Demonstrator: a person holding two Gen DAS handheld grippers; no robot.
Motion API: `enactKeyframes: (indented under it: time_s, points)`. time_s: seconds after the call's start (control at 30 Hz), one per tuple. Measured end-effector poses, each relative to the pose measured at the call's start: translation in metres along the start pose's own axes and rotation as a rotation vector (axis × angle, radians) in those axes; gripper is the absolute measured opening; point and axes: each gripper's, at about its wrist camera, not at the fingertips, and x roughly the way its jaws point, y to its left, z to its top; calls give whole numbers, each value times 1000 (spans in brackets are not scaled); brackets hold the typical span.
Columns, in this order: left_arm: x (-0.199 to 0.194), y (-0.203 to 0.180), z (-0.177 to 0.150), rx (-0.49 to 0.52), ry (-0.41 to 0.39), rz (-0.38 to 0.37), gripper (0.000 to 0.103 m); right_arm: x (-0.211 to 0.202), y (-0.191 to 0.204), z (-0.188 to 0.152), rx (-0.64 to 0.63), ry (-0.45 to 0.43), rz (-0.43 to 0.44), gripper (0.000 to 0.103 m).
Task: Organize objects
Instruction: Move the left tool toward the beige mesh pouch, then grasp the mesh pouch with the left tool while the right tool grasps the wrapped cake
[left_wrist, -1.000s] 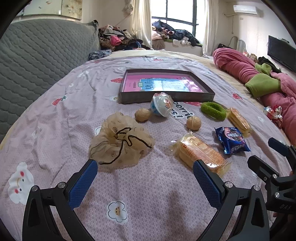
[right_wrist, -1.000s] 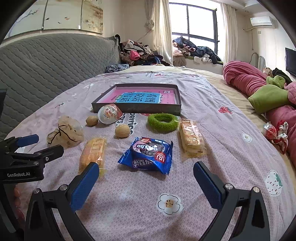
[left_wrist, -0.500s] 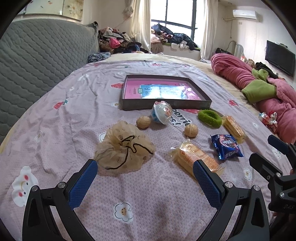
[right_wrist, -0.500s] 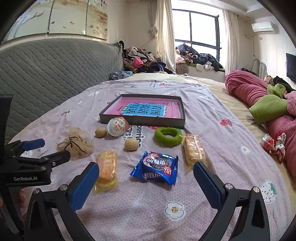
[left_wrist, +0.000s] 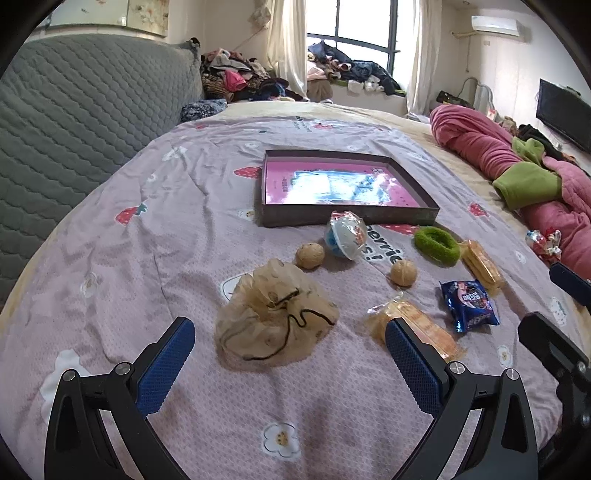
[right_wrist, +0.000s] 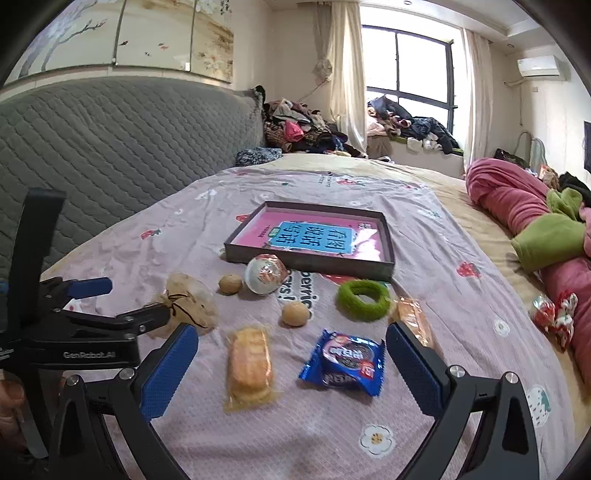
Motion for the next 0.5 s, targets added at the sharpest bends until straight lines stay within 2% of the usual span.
enactKeyframes:
  time_s: [0.17, 0.5]
  points:
    - [14, 7, 10, -2, 26, 12, 103, 14, 15, 6, -41, 54, 9, 103]
    - [52, 14, 17, -5, 95, 4, 103, 53, 36, -6, -112, 160, 5, 103]
